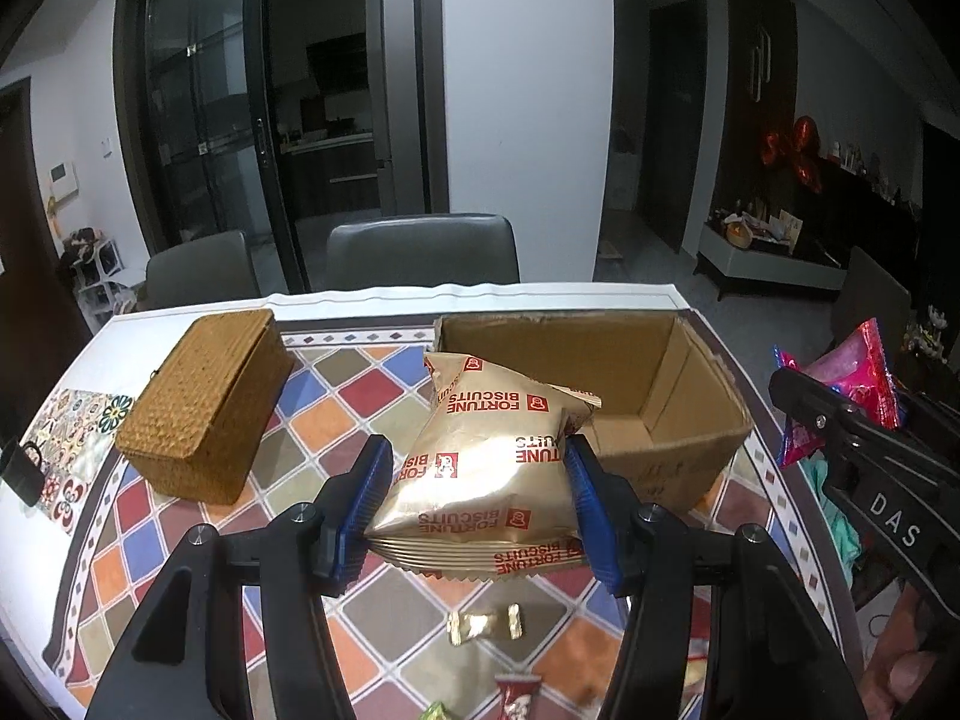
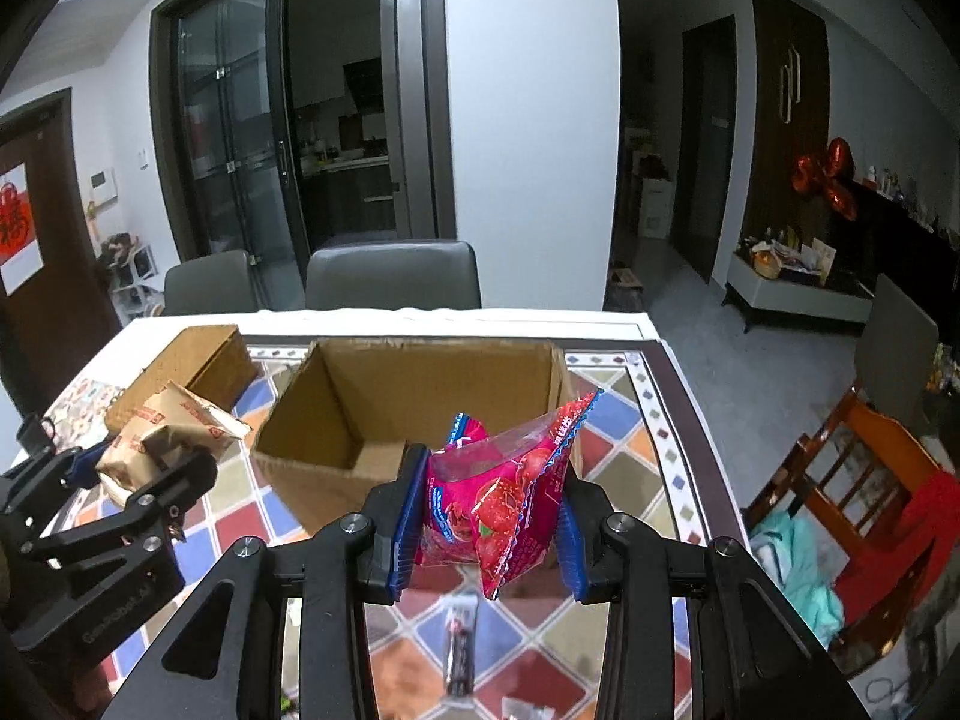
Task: Organize snacks
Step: 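Lift gold bag with left tool while right tool lifts pink bag toward cardboard box, then open both tools over the cardboard box to drop both bags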
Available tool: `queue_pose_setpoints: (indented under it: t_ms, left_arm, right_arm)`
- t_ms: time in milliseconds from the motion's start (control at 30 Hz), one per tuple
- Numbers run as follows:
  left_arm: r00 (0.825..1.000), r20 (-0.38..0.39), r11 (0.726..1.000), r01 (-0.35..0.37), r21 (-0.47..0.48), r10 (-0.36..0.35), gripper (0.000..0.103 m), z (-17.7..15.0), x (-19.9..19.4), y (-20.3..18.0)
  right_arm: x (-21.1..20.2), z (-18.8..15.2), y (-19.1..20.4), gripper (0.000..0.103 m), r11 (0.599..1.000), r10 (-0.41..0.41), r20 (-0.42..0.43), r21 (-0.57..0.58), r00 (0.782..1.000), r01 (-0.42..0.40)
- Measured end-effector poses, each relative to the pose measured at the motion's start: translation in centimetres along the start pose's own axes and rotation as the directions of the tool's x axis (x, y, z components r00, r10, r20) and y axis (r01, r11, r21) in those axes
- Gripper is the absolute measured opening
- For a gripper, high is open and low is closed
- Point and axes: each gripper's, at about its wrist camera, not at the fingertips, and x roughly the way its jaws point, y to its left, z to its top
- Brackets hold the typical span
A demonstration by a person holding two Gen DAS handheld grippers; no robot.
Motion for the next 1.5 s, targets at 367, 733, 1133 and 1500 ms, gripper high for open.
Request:
queue_pose_setpoints:
  t_ms: [367,733,1133,1500]
  left_arm:
    - [1.000,0.012,1.000,-0.009,-0.010,0.009,0.058,2.6,2.5,0.4]
    - [1.000,-0.006,0.999,-0.001,-0.038,0.001,0.058,3.9,6.1,0.9]
    - [0.999,-0.038,0.999,-0.001,-0.053,-0.001,0.058,4.1,9.0,2.4]
    - [0.997,-0.070,1.000,0.018,-0.026,-0.019,0.058,3.8,11.5,1.6]
  right_arm:
    - [2.3,2.4,0.4,0.039,1.000,-0.007,0.020,-0.013,1.000,0.008]
    - [6.1,3.4,0.6,0.039,1.000,0.003,0.004,-0.019,1.000,-0.003]
    - [9.3,4.2,1.4,0.039,0.999,-0.003,-0.018,-0.041,1.000,0.002]
    - [11.7,4.5,1.3,0.039,0.998,-0.013,-0.066,-0.057,0.998,0.009]
